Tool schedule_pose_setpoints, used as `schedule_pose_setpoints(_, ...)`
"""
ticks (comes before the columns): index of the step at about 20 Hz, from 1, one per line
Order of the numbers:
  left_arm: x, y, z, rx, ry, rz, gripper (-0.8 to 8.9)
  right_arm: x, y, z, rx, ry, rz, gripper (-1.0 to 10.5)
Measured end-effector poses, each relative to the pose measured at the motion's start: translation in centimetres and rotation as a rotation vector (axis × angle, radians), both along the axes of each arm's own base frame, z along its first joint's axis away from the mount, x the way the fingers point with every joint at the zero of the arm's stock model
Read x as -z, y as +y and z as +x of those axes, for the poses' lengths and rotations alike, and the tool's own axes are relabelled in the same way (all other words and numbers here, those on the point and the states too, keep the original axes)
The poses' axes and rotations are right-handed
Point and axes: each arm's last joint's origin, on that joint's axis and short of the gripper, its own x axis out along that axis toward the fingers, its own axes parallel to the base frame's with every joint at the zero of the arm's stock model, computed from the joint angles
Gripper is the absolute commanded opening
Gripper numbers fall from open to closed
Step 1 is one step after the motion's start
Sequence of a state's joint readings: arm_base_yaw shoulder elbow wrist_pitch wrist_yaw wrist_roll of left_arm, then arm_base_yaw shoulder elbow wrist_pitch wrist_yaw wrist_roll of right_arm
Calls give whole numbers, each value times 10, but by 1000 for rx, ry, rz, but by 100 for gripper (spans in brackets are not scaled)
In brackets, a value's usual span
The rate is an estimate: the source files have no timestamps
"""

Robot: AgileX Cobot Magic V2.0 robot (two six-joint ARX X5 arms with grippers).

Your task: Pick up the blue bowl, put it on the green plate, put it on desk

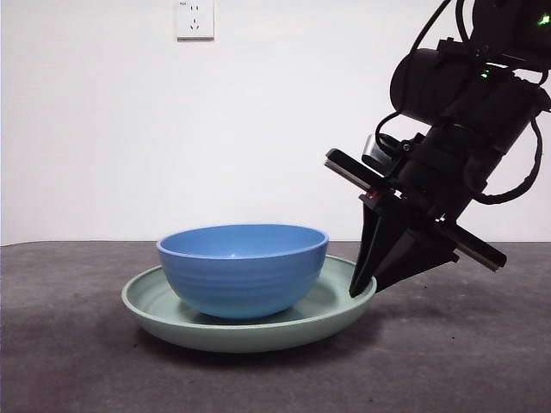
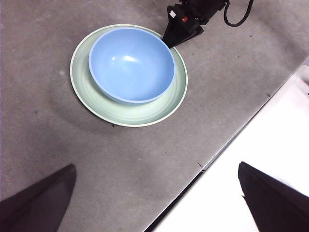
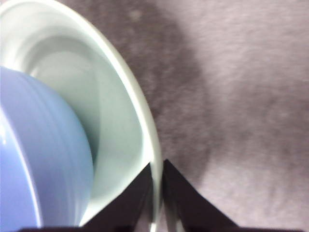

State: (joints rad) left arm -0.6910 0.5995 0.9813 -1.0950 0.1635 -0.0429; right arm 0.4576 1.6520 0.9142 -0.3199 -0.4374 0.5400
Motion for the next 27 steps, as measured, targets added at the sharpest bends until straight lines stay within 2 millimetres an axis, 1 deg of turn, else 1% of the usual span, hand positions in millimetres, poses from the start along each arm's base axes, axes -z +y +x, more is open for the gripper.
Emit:
schedule_pose_setpoints(5, 0, 0, 0, 0, 0, 0, 656, 5, 4, -1, -12, 20, -10, 12)
schedule_pose_setpoints(6, 0, 0, 0, 0, 0, 0, 656, 5, 4, -1, -12, 19, -10, 35)
schedule_pose_setpoints(8, 0, 0, 0, 0, 0, 0, 656, 5, 4, -1, -15, 18, -5, 225)
schedule_pose_setpoints(9, 0, 0, 0, 0, 0, 0, 656, 5, 4, -1, -17, 13, -4, 277)
schedule_pose_setpoints(12, 0, 0, 0, 0, 0, 0, 656, 4, 4, -1, -28, 2, -7, 279)
schedule_pose_setpoints(14, 0, 0, 0, 0, 0, 0, 656, -4, -2, -3, -25, -7, -10, 279)
schedule_pose_setpoints(15, 0, 0, 0, 0, 0, 0, 656, -12, -6, -5, -24, -18, -12, 279)
schedule_pose_setpoints(16, 0, 0, 0, 0, 0, 0, 656, -24, -11, -7, -17, -42, -22, 279)
schedule_pose_setpoints(18, 0, 0, 0, 0, 0, 0, 656, -58, -22, -9, -1, -122, -45, 302)
schedule_pose_setpoints(20, 0, 0, 0, 0, 0, 0, 656, -95, -35, -19, 7, -201, -82, 422)
schedule_pose_setpoints(22, 0, 0, 0, -3, 3, -3, 656, -129, -45, -39, -22, -266, -89, 541)
schedule_pose_setpoints(23, 0, 0, 0, -9, 8, -7, 656, -146, -50, -54, -46, -299, -92, 561)
schedule_pose_setpoints(25, 0, 0, 0, -20, 19, -15, 656, -169, -60, -82, -87, -347, -97, 561)
schedule_pose_setpoints(27, 0, 0, 0, -31, 32, -20, 656, -182, -74, -117, -111, -375, -131, 561)
